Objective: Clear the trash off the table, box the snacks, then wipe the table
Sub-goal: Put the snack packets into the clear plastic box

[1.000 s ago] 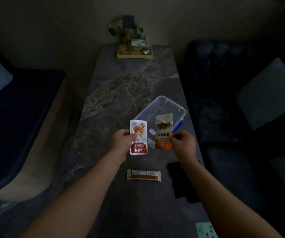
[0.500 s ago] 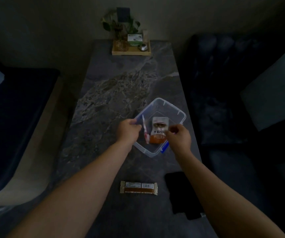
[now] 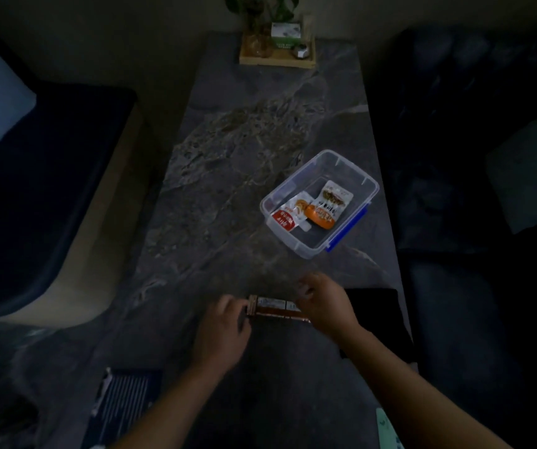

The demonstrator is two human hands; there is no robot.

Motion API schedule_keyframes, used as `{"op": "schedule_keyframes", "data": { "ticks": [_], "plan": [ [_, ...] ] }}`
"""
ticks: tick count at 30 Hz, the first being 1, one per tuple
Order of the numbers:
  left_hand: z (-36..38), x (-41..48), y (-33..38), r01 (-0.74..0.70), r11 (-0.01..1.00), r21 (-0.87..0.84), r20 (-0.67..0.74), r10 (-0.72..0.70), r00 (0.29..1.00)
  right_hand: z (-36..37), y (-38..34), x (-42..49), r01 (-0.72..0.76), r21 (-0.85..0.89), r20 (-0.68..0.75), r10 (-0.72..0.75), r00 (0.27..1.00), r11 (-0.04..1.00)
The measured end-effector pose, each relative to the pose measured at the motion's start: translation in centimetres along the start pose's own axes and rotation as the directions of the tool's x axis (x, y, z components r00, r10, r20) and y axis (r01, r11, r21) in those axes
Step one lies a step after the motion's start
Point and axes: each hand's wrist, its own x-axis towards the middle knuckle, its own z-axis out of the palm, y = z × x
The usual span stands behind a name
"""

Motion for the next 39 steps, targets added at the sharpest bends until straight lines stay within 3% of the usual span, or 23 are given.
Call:
{"op": "schedule_keyframes", "data": {
  "ticks": [4, 8, 13, 16, 20, 24, 29, 33, 39],
  "plan": [
    [1.4, -2.0, -0.2, -0.044, 0.994, 0.105, 0.022, 0.042, 0.999, 2.5, 0.1, 0.1, 0.211, -0.336, 0.100, -0.189, 0.977, 0.918],
    [2.7, -2.5, 0.5, -0.075, 0.981, 0.178, 0.010, 0.074, 0.997, 4.1, 0.4, 0.6, 0.258, -0.478, 0.118, -0.229, 0.966, 0.840],
    [4.2, -2.0, 1.8, -0.068, 0.981, 0.183, -0.025, 0.074, 0.997, 4.4, 0.8, 1.3, 0.242, -0.519, 0.124, -0.207, 0.970, 0.820],
    [5.2, -1.7, 2.2, -0.057, 0.987, 0.148, -0.077, 0.069, 0.995, 3.2, 1.3, 0.8, 0.170, -0.462, 0.049, -0.167, 0.985, 0.870],
    [6.3, -0.8, 2.9, -0.025, 0.987, 0.160, -0.104, 0.042, 0.994, -0.7, 1.0, -0.4, 0.074, -0.199, -0.101, -0.095, 0.990, 0.977],
    [7.6, 0.1, 4.0, -0.005, 0.976, 0.218, -0.086, 0.025, 0.996, -5.2, -1.5, 1.8, 0.054, -0.007, -0.256, -0.054, 0.965, 0.999],
    [8.5, 0.2, 3.6, 0.003, 0.966, 0.259, -0.074, 0.017, 0.997, -8.2, -3.2, 8.7, -0.048, 0.110, -0.256, 0.075, 0.964, 0.993],
    [8.8, 0.3, 3.6, 0.002, 0.960, 0.281, -0.080, 0.022, 0.997, -8.7, -3.6, 14.0, -0.132, 0.099, -0.212, 0.151, 0.966, 0.986],
    [9.0, 0.4, 3.5, 0.008, 0.956, 0.294, -0.097, 0.022, 0.995, -7.2, -2.7, 17.5, -0.156, -0.102, -0.159, 0.138, 0.978, 0.983]
  ]
}}
